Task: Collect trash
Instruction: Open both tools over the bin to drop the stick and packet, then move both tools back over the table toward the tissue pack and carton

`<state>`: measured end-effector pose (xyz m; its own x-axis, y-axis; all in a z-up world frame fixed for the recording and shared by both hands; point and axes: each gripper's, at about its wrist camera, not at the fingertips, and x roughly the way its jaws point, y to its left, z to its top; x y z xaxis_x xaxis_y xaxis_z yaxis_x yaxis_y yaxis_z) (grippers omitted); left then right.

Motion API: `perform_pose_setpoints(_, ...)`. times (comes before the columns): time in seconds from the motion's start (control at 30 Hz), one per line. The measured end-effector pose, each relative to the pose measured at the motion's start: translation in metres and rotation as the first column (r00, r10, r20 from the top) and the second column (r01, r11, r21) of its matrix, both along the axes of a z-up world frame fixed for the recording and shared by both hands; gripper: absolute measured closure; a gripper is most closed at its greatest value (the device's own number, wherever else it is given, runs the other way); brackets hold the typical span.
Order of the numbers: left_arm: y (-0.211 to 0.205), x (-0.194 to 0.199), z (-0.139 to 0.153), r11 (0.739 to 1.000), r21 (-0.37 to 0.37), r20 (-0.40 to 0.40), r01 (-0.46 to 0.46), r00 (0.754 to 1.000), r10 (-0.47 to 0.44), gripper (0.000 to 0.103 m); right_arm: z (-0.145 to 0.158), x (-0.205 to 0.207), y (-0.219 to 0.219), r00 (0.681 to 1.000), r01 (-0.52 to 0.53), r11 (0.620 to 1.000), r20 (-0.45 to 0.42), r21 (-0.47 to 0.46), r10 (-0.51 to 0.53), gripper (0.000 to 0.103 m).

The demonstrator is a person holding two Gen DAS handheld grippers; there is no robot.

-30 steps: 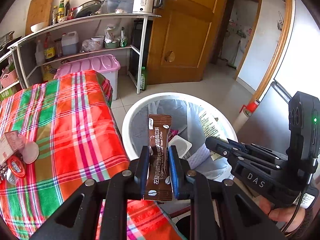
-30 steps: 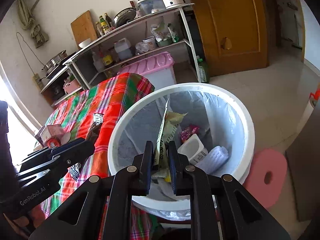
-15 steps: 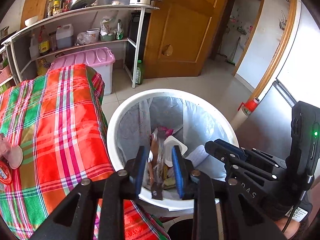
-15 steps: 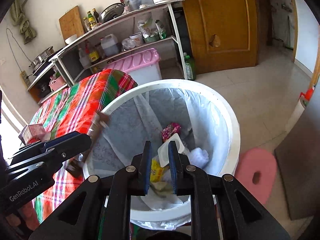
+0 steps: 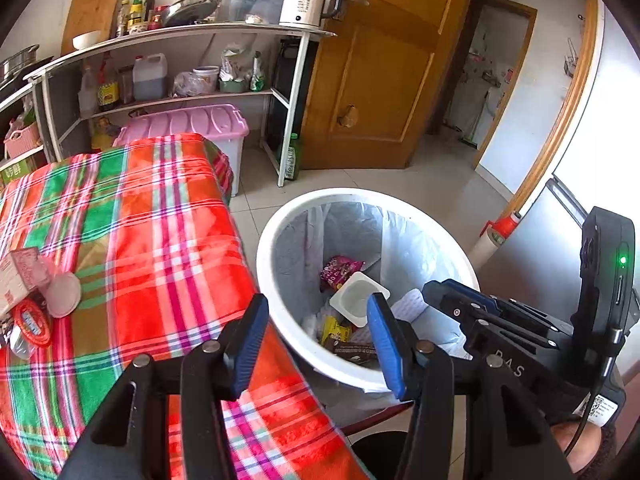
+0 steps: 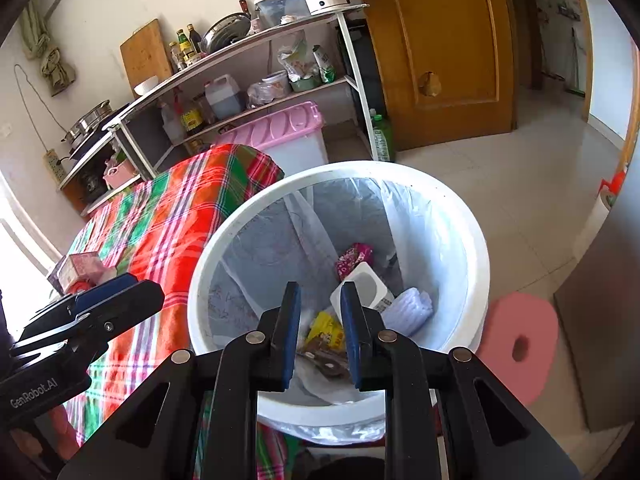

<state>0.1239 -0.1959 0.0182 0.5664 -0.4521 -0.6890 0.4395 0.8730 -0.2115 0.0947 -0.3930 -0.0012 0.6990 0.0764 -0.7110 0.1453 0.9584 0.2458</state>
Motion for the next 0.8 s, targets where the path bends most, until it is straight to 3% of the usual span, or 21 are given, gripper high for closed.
perform_pose_setpoints(0.17, 0.026, -0.008, 0.005, 0.999, -0.016, 0.021, -0.036, 0.999, 0.036, 0.048, 0.008, -0.002, 0.017, 0.999, -0.029, 1.000, 0.021, 0.005, 0.029, 0.080)
perform_pose_setpoints(0.23, 0.039, -0.009, 0.006, 0.998, -0.022, 0.021, -0.061, 0.998, 0.061, 0.047, 0.011, -0.002, 0.026, 0.999, -0.043, 0.999, 0.030, 0.003, 0.042, 0.069)
perform_pose_setpoints(0.3, 0.051, -0.013, 0.009, 0.996, -0.009, 0.045, -0.085, 0.995, 0.086, 0.046, 0.013, -0.002, 0.036, 0.997, -0.063, 0.998, 0.039, 0.010, 0.062, 0.065)
perform_pose_setpoints(0.8, 0.151, -0.027, 0.011, 0.967, -0.046, 0.072, -0.251, 0.964, 0.254, 0.041, 0.021, 0.004, 0.115, 0.978, -0.201, 0.980, 0.062, 0.004, 0.200, 0.064)
